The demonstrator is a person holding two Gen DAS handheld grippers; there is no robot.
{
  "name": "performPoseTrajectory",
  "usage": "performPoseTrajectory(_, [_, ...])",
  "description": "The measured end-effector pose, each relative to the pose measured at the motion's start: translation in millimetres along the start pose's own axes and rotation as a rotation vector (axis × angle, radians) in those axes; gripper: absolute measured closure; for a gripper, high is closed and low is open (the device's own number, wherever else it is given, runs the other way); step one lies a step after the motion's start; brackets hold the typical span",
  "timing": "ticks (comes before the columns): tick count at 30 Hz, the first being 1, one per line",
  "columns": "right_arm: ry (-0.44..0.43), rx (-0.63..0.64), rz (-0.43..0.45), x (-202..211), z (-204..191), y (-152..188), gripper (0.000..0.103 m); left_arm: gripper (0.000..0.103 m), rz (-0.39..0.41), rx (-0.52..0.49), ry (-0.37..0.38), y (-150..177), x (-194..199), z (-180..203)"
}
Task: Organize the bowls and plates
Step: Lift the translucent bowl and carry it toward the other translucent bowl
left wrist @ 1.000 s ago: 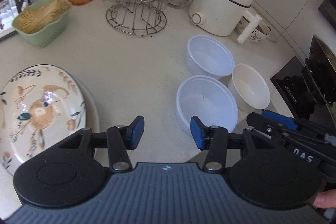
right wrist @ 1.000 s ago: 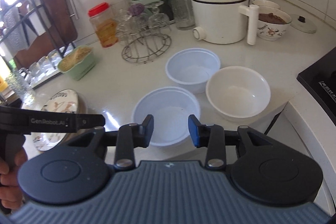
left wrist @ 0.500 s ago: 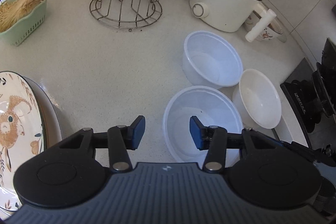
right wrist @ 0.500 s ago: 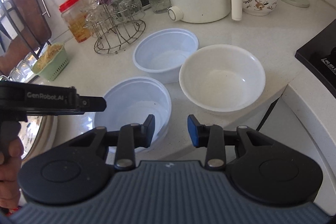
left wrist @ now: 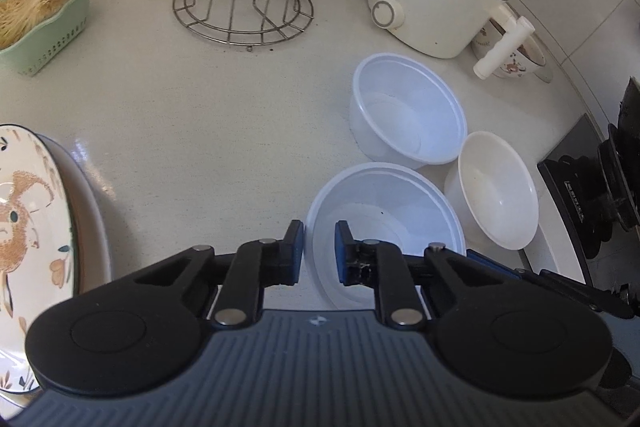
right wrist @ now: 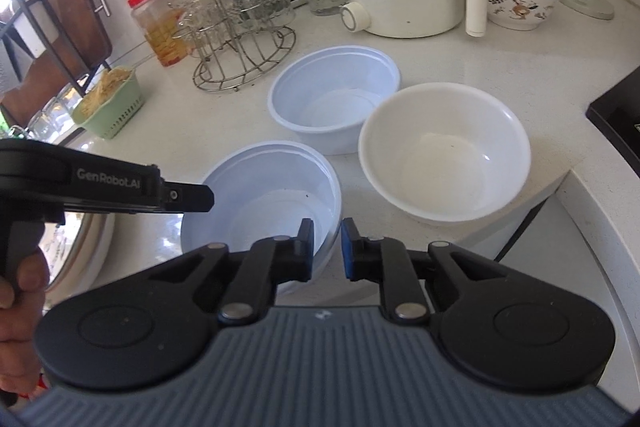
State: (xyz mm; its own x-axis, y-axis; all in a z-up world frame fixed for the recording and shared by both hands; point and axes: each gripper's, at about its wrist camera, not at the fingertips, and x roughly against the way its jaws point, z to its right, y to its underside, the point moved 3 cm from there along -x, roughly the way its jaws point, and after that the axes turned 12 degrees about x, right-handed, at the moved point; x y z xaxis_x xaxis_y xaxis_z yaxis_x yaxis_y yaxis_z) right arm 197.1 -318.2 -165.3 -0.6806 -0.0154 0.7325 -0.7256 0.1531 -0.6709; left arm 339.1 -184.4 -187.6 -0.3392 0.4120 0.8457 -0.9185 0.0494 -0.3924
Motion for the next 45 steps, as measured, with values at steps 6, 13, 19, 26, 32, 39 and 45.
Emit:
performPoseTrajectory(6, [-0.064,0.050,0.007,-7.3,-20.8,-12.8,0.085,0.083,0.048,0.039,-0.027,-12.4,18.1,-20.9])
performPoseTrajectory(13, [-0.120,0.102,0.005,-24.8,-43.9,-30.0,0.085,0.083,0.078,0.089,-0.072,-28.5,26.7,-48.4])
performPoseTrajectory(19, [-0.135,0.125,-0.021,-40.1,-56.5,-35.9,0.085,0.083,0.072,0.090,-0.105,-32.7,22.4,-62.1])
performPoseTrajectory(26, [-0.138,0.132,-0.039,-48.4,-62.6,-37.5,0.085,0.082,0.047,0.078,-0.115,-31.7,14.7,-70.7])
performPoseTrajectory(32, [-0.129,0.117,-0.023,-43.3,-63.9,-41.8,0.084,0.077,0.042,0.091,-0.100,-33.6,18.4,-74.0])
performPoseTrajectory(39, [-0.082,0.123,0.027,-24.3,-64.3,-50.4,0.084,0.077,0.086,0.049,-0.114,-36.3,36.9,-67.3])
performPoseTrajectory(45, [-0.066,0.123,0.084,2.1,-67.7,-60.4,0.084,0.077,0.116,0.025,-0.107,-38.7,64.8,-62.4])
